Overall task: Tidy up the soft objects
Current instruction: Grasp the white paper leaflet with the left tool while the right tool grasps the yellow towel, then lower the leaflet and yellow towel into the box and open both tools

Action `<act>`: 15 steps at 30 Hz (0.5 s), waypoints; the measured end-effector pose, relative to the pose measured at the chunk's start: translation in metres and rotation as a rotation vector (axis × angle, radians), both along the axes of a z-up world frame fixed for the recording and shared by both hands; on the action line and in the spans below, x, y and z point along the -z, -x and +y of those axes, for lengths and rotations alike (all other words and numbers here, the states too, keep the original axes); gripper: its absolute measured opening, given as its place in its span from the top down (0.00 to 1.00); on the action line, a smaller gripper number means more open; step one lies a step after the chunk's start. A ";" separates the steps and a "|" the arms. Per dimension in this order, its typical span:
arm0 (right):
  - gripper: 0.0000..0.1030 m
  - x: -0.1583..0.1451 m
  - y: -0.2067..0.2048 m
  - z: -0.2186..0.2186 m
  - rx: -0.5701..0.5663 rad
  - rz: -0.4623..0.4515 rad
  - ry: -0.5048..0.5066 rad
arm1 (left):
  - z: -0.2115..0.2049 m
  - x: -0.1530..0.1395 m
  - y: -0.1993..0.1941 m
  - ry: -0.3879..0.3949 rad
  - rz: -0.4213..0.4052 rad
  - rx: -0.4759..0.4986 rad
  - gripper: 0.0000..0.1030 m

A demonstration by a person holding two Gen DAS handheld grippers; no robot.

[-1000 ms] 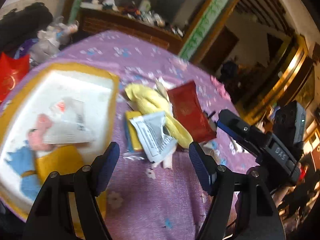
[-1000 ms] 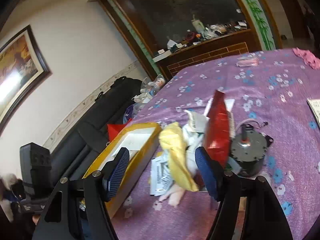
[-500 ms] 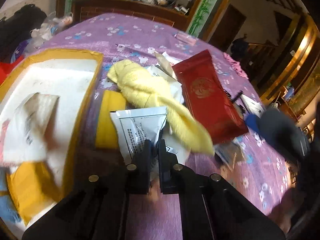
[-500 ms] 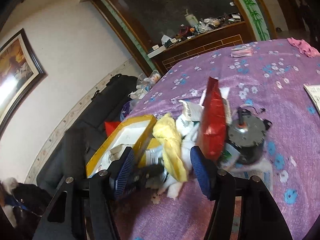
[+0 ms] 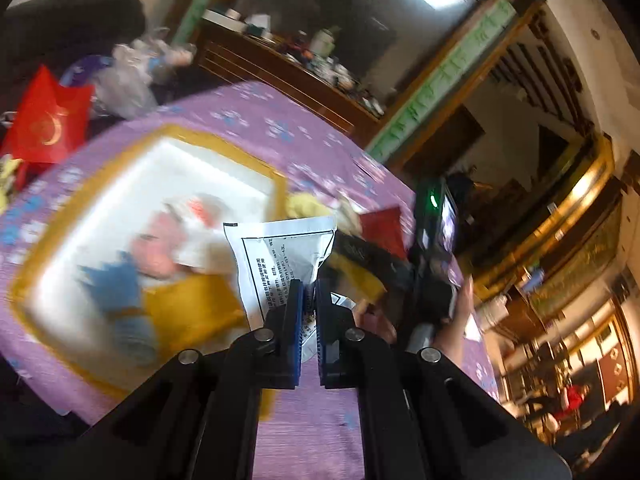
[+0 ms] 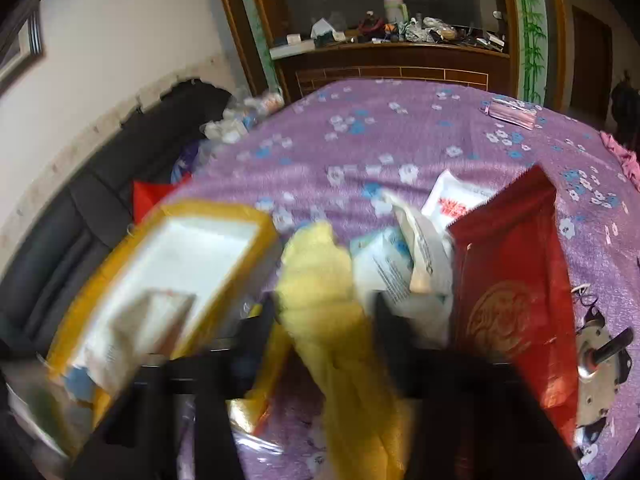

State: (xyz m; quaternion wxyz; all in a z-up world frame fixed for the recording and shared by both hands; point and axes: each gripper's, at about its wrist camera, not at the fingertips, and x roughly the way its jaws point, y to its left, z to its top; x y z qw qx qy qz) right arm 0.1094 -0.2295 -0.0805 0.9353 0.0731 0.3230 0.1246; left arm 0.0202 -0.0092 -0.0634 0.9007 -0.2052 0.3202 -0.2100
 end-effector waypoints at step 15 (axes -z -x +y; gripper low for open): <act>0.70 -0.044 0.097 0.010 -0.061 -0.220 -0.244 | 0.055 0.000 -0.013 -0.030 0.011 -0.121 0.97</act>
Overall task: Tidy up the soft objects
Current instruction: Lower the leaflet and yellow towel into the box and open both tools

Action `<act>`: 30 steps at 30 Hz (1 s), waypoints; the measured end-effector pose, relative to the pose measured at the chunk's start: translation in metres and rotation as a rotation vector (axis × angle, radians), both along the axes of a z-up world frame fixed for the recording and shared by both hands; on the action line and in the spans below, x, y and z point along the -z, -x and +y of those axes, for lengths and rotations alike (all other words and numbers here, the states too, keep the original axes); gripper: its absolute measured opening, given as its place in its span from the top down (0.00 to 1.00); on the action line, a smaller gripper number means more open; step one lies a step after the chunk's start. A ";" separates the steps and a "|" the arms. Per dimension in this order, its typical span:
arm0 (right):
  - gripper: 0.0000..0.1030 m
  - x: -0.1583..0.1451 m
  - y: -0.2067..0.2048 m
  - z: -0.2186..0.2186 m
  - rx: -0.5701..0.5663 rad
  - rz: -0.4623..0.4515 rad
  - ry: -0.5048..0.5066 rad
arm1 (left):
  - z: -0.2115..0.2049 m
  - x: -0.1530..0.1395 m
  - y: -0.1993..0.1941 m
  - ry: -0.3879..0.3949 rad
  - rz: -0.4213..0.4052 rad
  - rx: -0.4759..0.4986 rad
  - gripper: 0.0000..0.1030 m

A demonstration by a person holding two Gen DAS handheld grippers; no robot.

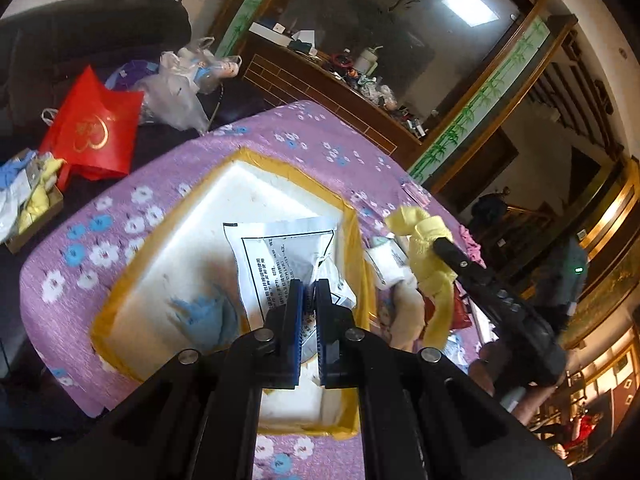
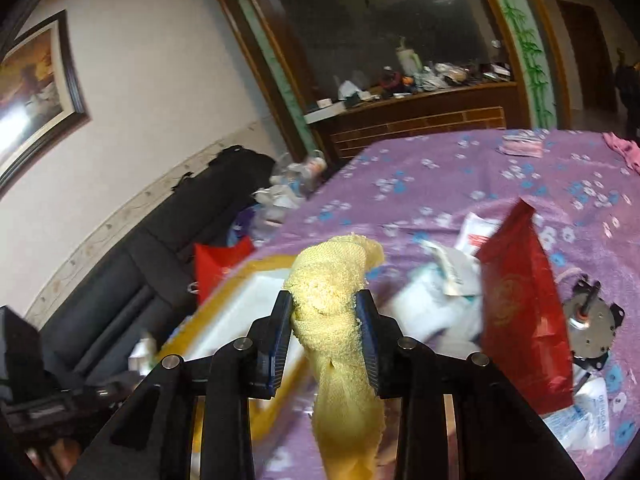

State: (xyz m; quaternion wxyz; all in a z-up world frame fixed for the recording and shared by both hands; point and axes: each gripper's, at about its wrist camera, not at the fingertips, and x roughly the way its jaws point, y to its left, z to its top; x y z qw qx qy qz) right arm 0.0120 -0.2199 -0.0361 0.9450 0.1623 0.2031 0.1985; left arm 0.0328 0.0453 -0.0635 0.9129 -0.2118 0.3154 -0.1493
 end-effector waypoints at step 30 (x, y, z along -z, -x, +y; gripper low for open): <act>0.21 0.036 -0.094 0.024 -0.150 0.068 -0.216 | 0.009 0.028 -0.027 -0.111 0.048 -0.085 0.33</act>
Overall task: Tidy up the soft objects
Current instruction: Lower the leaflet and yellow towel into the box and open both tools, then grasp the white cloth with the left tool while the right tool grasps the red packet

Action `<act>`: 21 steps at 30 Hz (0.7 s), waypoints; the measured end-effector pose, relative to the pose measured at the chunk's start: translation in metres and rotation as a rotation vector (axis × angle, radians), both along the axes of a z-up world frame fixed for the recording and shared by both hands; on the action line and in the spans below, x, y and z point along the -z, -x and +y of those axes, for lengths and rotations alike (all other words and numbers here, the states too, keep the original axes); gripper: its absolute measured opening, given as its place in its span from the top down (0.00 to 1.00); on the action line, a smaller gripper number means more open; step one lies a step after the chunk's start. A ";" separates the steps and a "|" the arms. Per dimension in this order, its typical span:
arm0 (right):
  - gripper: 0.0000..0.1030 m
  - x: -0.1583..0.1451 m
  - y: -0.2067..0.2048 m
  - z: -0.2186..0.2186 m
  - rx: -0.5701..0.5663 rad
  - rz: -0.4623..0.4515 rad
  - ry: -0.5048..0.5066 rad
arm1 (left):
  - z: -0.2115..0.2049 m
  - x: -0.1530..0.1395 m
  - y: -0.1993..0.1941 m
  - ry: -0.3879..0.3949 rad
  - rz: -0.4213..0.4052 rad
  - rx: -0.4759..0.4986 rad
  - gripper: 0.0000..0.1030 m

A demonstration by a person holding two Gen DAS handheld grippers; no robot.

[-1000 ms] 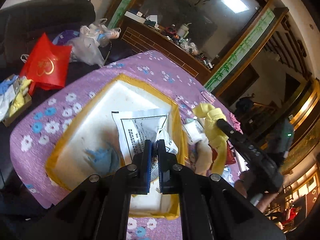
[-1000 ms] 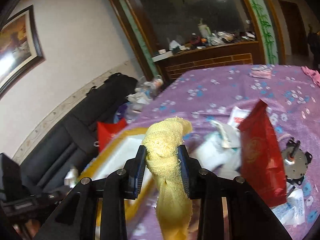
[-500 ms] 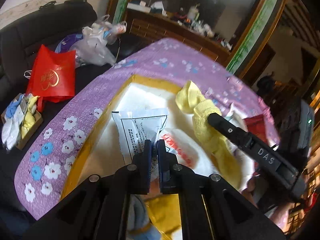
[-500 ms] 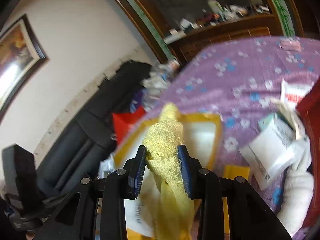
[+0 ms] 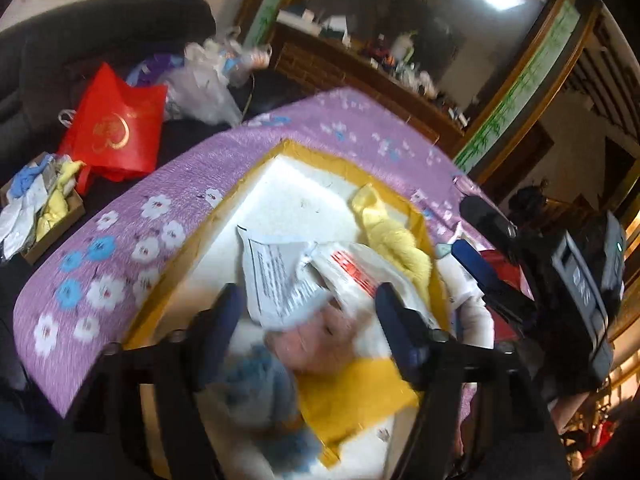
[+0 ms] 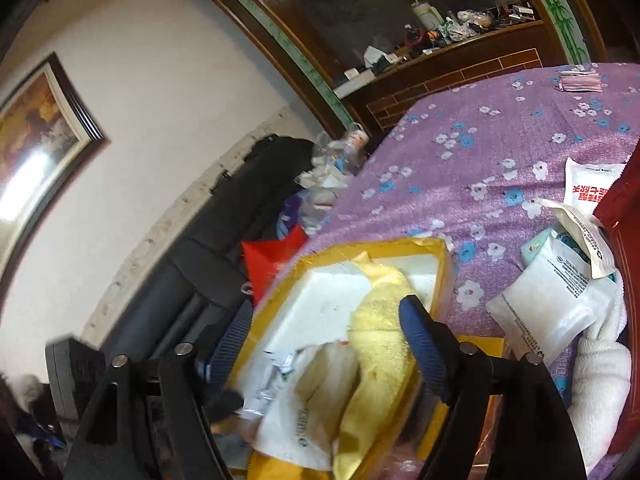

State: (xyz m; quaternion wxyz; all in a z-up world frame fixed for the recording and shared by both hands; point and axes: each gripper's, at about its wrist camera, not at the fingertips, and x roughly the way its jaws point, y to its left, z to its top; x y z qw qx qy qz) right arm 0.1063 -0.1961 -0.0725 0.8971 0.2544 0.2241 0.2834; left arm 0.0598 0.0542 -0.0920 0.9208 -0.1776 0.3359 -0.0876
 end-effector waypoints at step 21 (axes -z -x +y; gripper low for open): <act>0.53 0.040 0.103 -0.162 0.220 0.037 -0.039 | -0.125 -0.016 0.058 -0.029 -0.015 0.268 0.33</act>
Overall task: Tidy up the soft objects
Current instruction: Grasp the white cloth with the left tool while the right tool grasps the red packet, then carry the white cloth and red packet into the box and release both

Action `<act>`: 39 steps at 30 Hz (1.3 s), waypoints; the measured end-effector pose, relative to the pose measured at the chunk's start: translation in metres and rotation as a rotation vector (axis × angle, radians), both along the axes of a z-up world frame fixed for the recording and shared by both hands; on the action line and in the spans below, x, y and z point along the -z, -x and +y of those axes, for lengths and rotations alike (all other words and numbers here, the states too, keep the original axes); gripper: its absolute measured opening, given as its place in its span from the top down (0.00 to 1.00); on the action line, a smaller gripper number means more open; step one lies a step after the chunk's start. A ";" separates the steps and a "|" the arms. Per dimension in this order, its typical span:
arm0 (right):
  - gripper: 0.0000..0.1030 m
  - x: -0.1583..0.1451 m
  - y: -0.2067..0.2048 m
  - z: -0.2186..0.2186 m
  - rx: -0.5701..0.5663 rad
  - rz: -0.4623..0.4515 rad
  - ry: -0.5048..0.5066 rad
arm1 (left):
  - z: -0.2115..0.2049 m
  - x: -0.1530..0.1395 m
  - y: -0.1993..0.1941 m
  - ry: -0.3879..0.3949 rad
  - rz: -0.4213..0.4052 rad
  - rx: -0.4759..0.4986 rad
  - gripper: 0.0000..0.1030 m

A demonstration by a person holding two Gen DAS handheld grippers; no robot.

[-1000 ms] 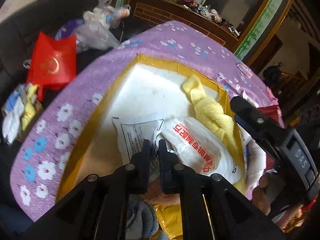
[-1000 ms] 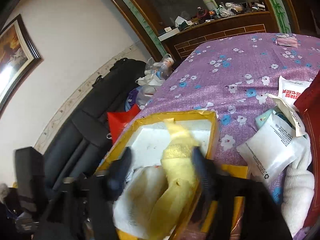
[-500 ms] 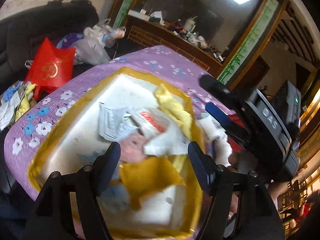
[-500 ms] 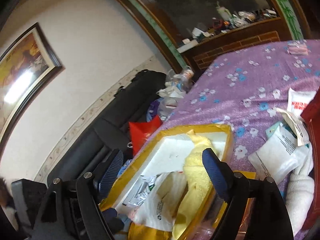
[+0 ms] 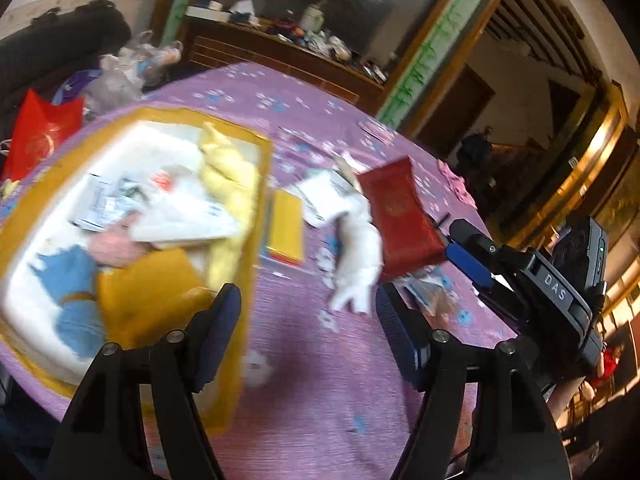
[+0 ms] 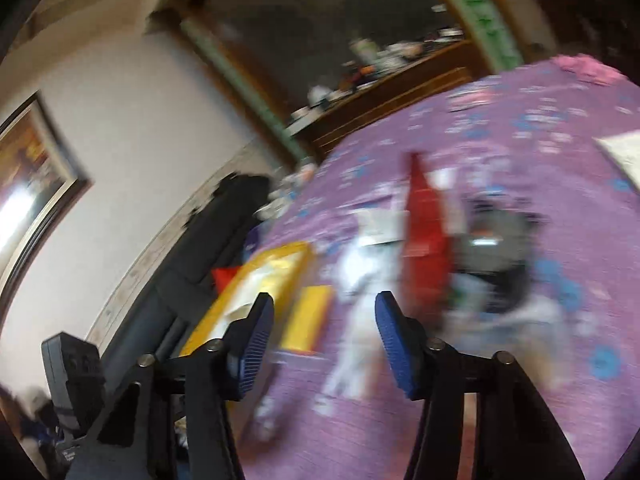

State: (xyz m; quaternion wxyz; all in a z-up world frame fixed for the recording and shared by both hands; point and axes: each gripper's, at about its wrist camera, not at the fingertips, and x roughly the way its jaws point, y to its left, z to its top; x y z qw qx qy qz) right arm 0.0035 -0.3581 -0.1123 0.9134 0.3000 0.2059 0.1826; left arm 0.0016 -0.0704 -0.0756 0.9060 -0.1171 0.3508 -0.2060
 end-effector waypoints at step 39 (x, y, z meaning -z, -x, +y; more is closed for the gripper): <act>0.52 0.036 0.057 -0.034 0.005 0.113 0.005 | -0.073 0.047 -0.038 -0.161 0.229 0.211 0.74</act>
